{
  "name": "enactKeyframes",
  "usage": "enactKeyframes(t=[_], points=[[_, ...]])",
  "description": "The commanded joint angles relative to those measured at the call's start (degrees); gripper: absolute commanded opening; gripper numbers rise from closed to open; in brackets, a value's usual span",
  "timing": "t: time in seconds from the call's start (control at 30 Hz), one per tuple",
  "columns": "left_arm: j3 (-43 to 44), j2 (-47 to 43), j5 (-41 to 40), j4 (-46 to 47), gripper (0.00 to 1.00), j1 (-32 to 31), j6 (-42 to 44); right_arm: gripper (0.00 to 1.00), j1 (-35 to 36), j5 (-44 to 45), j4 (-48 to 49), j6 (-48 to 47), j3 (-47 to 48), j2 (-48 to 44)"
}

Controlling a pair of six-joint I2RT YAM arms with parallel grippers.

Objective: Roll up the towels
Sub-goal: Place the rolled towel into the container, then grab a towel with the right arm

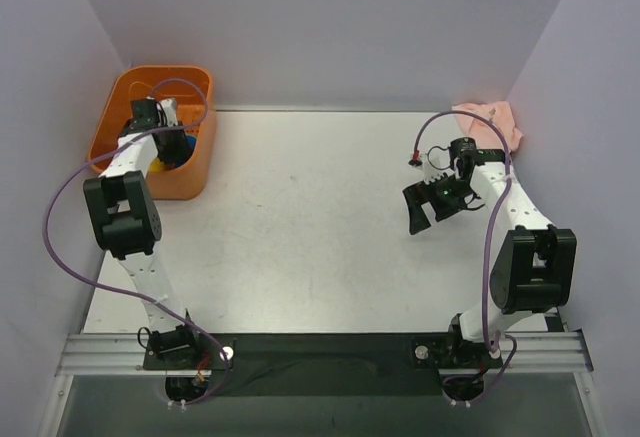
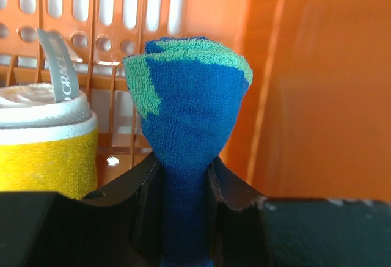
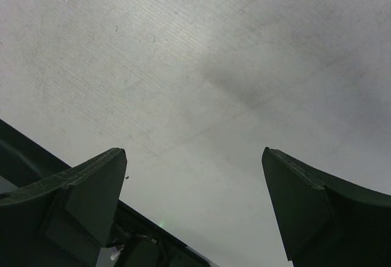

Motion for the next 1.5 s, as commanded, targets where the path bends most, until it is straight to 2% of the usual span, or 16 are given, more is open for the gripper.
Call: enactKeyframes(t=[0.0,0.17,0.2,0.3,0.33,0.5,0.53,0.63,0.67,0.93,1.17,1.23,1.3,1.47], points=[[-0.3,1.0,-6.2,-0.5,0.0,-1.0,3.9,1.0,0.3,1.5,-3.0,-0.3,1.9,-0.6],[-0.7,3.2,-9.4,-0.9,0.04,-1.2,4.3,1.0,0.3,1.6,-3.0,0.3,2.5,0.0],[-0.8,3.3,-9.6,-0.9,0.15,-1.2,4.3,1.0,0.2,1.6,-3.1,0.3,2.7,0.1],[-0.2,3.6,-10.1,-1.9,0.31,-1.4,5.8,1.0,0.3,1.7,-3.1,0.5,3.4,0.4],[0.2,3.7,-9.9,-2.4,0.4,-1.4,5.8,1.0,0.4,1.7,-3.1,0.5,3.5,0.5],[3.0,3.3,-8.8,-5.8,0.54,-1.7,6.0,1.0,0.3,1.7,-3.3,0.8,4.6,1.0],[3.5,2.7,-8.4,-6.1,0.6,-1.7,5.8,1.0,0.4,1.7,-3.4,0.9,5.1,1.2],[5.6,1.0,-7.6,-7.5,0.63,-1.9,5.7,1.0,0.3,1.4,-3.6,1.2,5.8,1.3],[6.3,0.6,-7.6,-7.8,0.71,-2.0,6.2,1.0,0.4,1.4,-3.6,1.2,5.9,1.2],[11.9,-2.3,-7.2,-10.0,0.78,-2.1,8.8,1.0,0.5,0.9,-3.8,2.2,7.2,2.0],[19.5,-4.1,-8.4,-10.0,0.91,-2.0,11.5,1.0,-0.7,0.4,-2.9,5.2,11.7,4.2],[22.3,-5.5,-7.9,-9.7,0.97,-2.0,12.6,1.0,-1.0,0.4,-1.8,8.4,15.8,6.8],[23.8,-6.8,-6.7,-8.8,0.97,-2.4,13.6,1.0,-3.6,1.3,-1.0,11.5,19.4,9.4],[22.0,-13.0,-2.6,-5.6,0.97,-5.0,18.4,1.0,-6.3,6.0,0.4,15.1,37.4,22.0]])
